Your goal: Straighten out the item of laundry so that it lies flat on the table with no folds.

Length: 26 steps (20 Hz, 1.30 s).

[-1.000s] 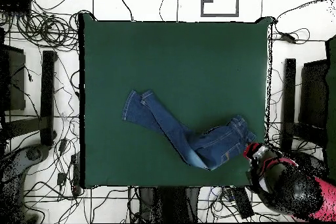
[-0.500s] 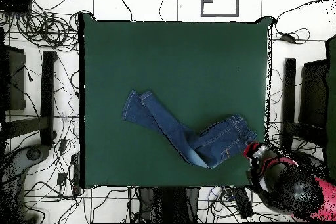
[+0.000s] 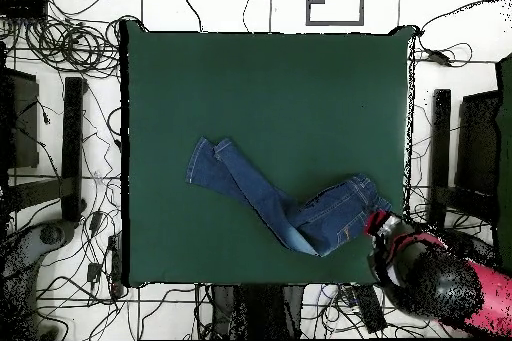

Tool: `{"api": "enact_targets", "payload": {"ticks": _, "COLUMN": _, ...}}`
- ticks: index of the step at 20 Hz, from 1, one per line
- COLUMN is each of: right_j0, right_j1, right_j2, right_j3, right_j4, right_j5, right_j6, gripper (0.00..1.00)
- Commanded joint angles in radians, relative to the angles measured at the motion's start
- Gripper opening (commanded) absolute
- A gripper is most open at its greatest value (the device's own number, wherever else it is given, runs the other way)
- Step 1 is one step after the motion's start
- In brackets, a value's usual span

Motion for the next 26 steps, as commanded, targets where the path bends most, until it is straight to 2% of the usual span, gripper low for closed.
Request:
{"api": "enact_targets", "payload": {"ticks": 1, "right_j0": 0.103, "right_j1": 0.114, "right_j2": 0.095, "right_j3": 0.011, "right_j4": -0.032, "right_j5": 0.046, "right_j6": -0.088, "gripper": 1.00}}
{"api": "enact_targets", "payload": {"ticks": 6, "right_j0": 0.109, "right_j1": 0.275, "right_j2": 0.150, "right_j3": -0.034, "right_j4": -0.057, "right_j5": 0.059, "right_j6": -0.186, "gripper": 1.00}}
{"api": "enact_targets", "payload": {"ticks": 14, "right_j0": 0.116, "right_j1": 0.417, "right_j2": 0.177, "right_j3": -0.058, "right_j4": -0.088, "right_j5": 0.030, "right_j6": -0.205, "gripper": 1.00}}
{"api": "enact_targets", "payload": {"ticks": 20, "right_j0": 0.094, "right_j1": 0.419, "right_j2": 0.222, "right_j3": -0.023, "right_j4": -0.087, "right_j5": 0.090, "right_j6": -0.214, "gripper": 1.00}}
{"api": "enact_targets", "payload": {"ticks": 26, "right_j0": 0.058, "right_j1": 0.359, "right_j2": 0.279, "right_j3": 0.044, "right_j4": -0.050, "right_j5": 0.126, "right_j6": -0.195, "gripper": 1.00}}
